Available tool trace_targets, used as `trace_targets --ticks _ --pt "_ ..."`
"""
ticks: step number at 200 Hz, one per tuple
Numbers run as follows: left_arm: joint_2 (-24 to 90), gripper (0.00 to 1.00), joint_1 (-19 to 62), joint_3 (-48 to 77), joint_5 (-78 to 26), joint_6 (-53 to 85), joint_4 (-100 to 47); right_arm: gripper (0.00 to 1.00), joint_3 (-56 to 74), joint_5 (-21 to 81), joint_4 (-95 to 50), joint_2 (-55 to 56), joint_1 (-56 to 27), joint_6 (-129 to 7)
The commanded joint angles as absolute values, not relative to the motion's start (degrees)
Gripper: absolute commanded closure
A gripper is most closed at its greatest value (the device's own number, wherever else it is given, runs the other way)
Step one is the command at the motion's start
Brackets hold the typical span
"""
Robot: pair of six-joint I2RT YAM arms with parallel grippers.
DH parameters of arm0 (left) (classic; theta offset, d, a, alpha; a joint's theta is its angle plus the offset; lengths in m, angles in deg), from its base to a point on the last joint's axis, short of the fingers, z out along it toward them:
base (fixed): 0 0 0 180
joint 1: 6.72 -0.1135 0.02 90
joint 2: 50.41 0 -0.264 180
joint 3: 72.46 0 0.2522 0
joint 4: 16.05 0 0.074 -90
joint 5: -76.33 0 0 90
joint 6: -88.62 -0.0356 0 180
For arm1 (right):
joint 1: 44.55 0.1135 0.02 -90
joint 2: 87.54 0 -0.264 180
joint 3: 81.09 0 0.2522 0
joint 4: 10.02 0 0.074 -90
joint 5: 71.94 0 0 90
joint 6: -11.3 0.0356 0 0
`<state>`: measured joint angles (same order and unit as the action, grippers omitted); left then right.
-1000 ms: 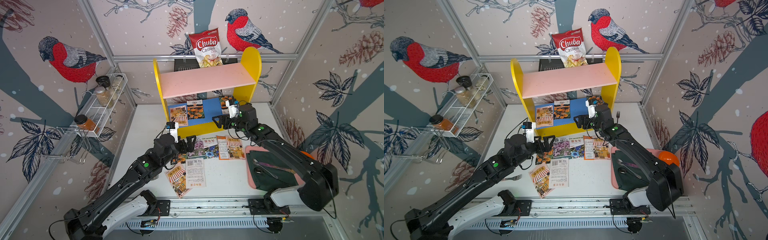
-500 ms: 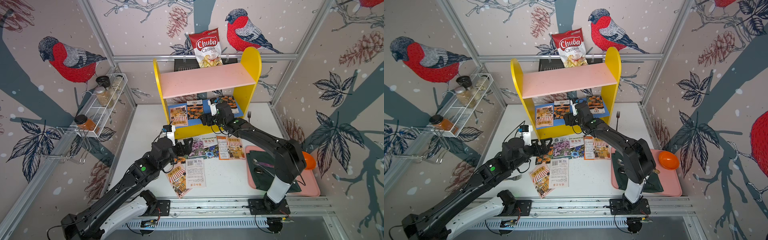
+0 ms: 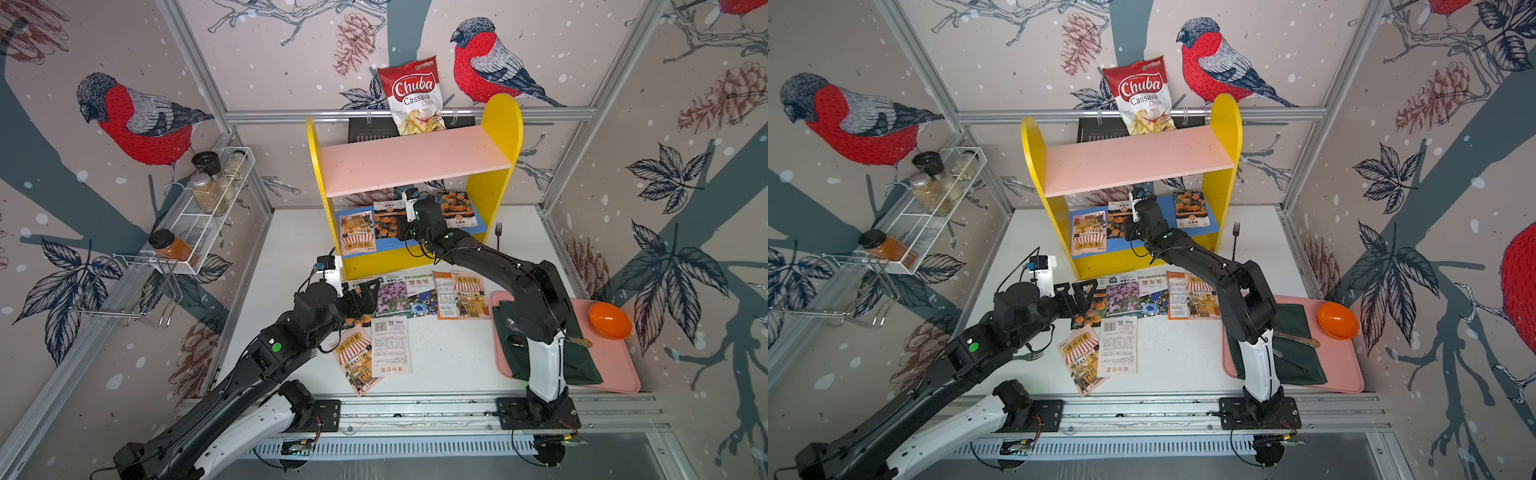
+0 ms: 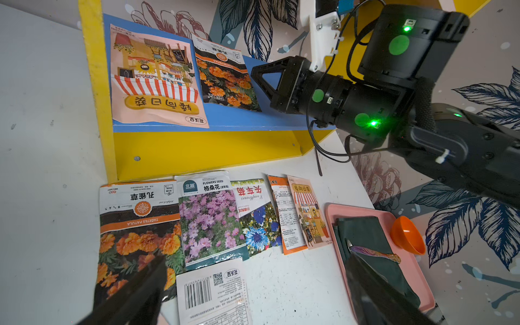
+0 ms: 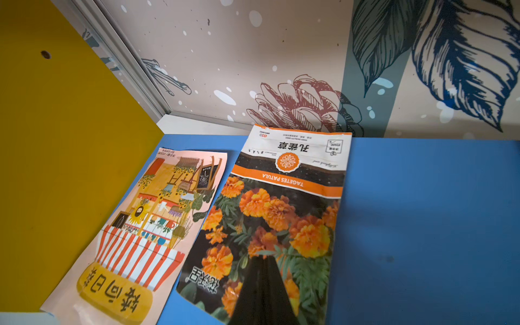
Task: Take the seed bag off the shelf
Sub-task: Pick up the seed packet from the shelf.
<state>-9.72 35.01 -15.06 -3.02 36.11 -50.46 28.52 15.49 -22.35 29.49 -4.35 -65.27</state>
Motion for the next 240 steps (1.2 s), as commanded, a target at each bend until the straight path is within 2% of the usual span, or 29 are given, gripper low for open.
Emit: trace_targets --ticks 1,105,176,240 --pt "-10.25 0.02 34.85 -15.19 -2.15 36.41 -51.44 1.00 31.81 14.02 -24.37 31.50 -4.04 -66.03" --pt "-11.99 0.02 34.82 -15.97 -2.34 37.16 -52.29 1.00 49.44 11.34 -39.42 42.56 -3.48 -69.60" --pt "-12.00 0.02 34.84 -17.30 -3.16 37.56 -50.50 1.00 47.94 11.24 -44.17 41.96 -3.00 -70.77" --pt "-11.09 0.02 34.83 -18.00 -3.75 37.49 -48.36 1.00 36.50 9.04 -41.48 34.61 -2.72 -72.12"
